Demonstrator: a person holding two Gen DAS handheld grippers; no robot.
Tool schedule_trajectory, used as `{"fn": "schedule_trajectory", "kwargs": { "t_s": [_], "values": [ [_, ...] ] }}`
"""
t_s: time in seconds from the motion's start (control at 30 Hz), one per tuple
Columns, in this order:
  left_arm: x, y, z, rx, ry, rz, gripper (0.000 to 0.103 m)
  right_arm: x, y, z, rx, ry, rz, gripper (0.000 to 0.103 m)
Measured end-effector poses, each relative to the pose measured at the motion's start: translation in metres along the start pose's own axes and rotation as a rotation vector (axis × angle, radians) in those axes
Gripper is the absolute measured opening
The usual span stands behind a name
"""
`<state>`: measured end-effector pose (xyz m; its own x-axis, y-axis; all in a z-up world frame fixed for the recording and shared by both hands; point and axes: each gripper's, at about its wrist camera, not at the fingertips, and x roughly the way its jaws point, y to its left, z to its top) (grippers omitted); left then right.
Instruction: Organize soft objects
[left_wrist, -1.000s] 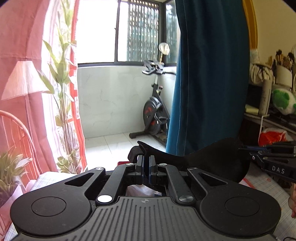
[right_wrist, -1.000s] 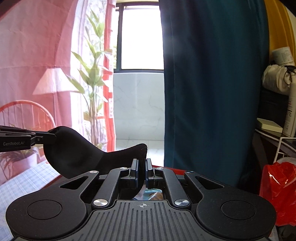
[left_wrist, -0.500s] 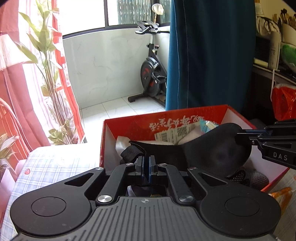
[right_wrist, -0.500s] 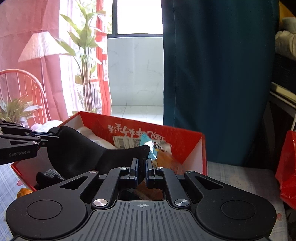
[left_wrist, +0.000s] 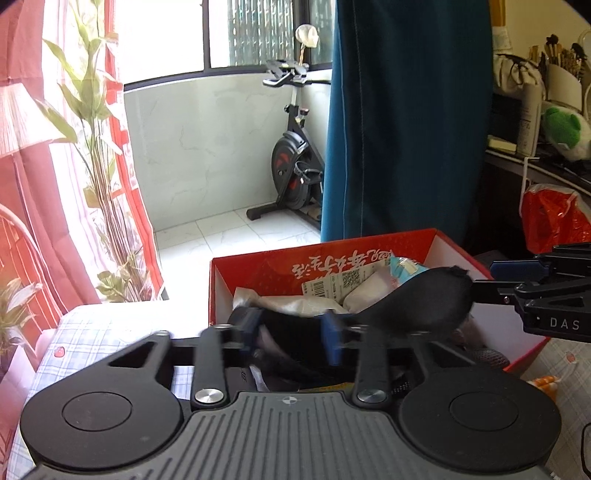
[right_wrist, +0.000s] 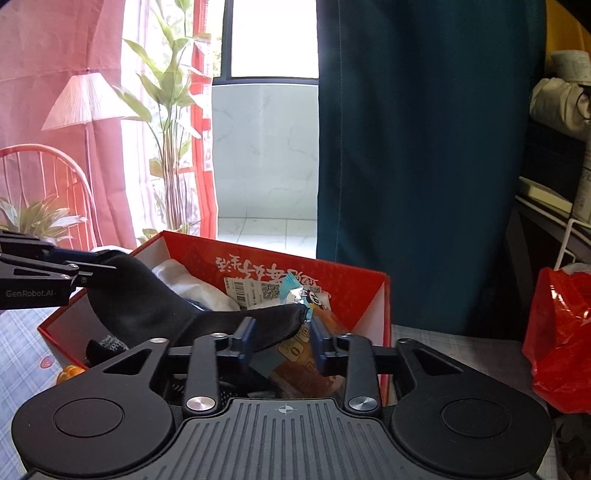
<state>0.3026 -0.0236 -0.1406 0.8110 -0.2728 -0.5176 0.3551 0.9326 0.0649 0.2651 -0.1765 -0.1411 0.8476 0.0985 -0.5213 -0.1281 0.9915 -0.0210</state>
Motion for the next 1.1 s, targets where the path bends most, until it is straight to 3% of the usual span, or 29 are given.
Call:
{"fn": "schedule_trajectory", "kwargs": {
  "t_s": [0.23,0.33,0.43,0.9,1.1],
  "values": [
    [-0.038,-0.010,-0.009,0.039,-0.058,-0.025,0.098,-0.034,0.005,-0.008,0.007,-0.028,0.005,0.075],
    [-0.054,-0.017,-0.015,0.059,-0.072,-0.030,0.101,-0.049,0.009,-0.013,0.003,-0.042,0.012,0.093],
    [-0.067,-0.020,-0.023,0.053,-0.081,-0.039,0.103,-0.064,0.012,-0.021,-0.002,-0.053,0.021,0.102],
    [-0.095,-0.031,-0.077,-0.006,-0.054,-0.041,0.103,-0.099,0.023,-0.082,0.017,-0.042,0.040,0.102],
    [-0.087,-0.032,-0.103,-0.019,0.004,-0.053,0.103,-0.095,0.023,-0.111,0.013,0.003,0.047,0.102]
  ]
}}
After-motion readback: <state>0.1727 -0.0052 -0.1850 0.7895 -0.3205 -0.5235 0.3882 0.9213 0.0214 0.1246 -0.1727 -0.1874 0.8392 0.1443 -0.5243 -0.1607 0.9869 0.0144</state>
